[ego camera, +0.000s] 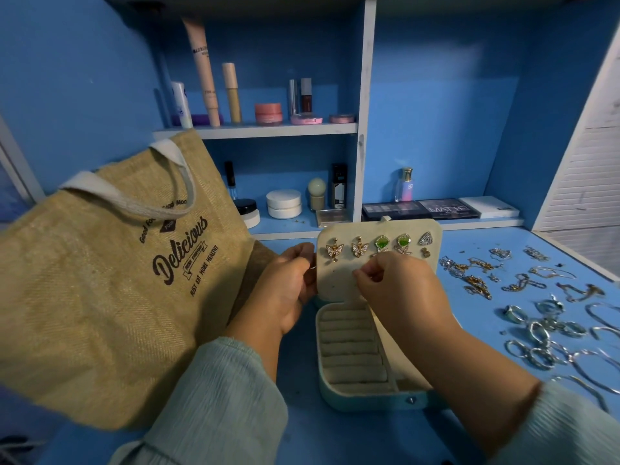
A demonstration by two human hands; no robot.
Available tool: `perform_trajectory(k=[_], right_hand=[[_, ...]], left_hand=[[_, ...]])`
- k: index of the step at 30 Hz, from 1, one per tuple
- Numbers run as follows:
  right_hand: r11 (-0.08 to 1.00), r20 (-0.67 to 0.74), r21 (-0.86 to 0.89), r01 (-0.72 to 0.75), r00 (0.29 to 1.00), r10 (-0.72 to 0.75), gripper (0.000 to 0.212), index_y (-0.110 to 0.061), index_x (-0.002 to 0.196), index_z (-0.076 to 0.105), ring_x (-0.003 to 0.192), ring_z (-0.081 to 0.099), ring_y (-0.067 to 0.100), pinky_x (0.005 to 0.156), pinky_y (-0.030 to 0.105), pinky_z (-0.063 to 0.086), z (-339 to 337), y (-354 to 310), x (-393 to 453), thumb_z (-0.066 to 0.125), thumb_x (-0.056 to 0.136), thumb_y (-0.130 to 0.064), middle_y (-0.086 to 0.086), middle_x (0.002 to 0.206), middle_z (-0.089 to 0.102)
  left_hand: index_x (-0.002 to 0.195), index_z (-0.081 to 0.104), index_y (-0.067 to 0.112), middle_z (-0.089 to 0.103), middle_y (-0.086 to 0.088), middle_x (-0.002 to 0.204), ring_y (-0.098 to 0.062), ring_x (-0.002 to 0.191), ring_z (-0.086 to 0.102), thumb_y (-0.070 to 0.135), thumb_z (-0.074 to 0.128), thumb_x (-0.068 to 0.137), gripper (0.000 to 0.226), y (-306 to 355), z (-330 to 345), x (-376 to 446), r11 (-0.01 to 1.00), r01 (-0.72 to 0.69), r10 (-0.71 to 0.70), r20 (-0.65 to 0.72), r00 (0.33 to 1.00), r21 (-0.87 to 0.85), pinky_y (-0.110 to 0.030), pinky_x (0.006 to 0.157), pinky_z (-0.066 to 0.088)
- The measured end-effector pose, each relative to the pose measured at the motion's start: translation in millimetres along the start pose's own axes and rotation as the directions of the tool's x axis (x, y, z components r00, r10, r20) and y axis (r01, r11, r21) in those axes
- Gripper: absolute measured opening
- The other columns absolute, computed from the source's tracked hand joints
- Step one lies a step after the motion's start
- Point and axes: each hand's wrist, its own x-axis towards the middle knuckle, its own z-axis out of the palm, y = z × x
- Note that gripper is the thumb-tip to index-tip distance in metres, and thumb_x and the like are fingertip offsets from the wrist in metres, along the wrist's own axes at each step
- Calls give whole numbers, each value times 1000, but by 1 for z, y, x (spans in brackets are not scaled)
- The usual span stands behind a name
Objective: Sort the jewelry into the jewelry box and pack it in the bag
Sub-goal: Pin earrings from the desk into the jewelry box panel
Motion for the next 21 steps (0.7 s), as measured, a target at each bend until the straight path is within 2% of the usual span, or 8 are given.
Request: perform_trajectory(k=[2,7,12,16,21], right_hand=[[1000,-2,-7,-10,1000,10,24,-15,89,68,73,58,19,65,31,48,-1,1,0,49,93,-28,4,81,65],[1000,0,16,-25,1000,25,26,-16,88,69,71,58,18,59,29,45,-1,3,0,49,93,-32,3,79,65],[999,-1,45,-12,1000,12,25,-18,93,68,72,57,15,55,20,38,1,6,1,48,94,-32,1,84,66],[998,-16,54,-20,1000,21,26,-17,93,68,72,59,17,63,29,48,5,7,3,48,94,-33,2,82,66],[999,-28,50,-3,1000,4,27,-17,94,68,73,59,16,66,31,50,6,9,3,47,94,-34,2,82,65]], left_hand=[[97,57,12,66,-7,86,-16,77,63,9,40,97,17,4,-1,1,998,34,-37,52,998,53,-30,68,53],[82,61,9,66,-2,65,-14,68,61,3,48,93,18,22,3,10,943,101,-142,111,984,316,-22,53,53],[82,62,7,63,-5,72,-14,68,60,2,53,89,12,39,7,22,832,118,-263,198,944,542,-23,58,54],[76,57,8,63,2,54,-6,50,61,-3,52,88,17,48,13,25,760,96,-321,244,915,642,-17,49,52],[76,56,8,62,4,51,-4,47,60,-4,50,88,18,51,14,28,713,52,-349,290,891,699,-14,47,49]])
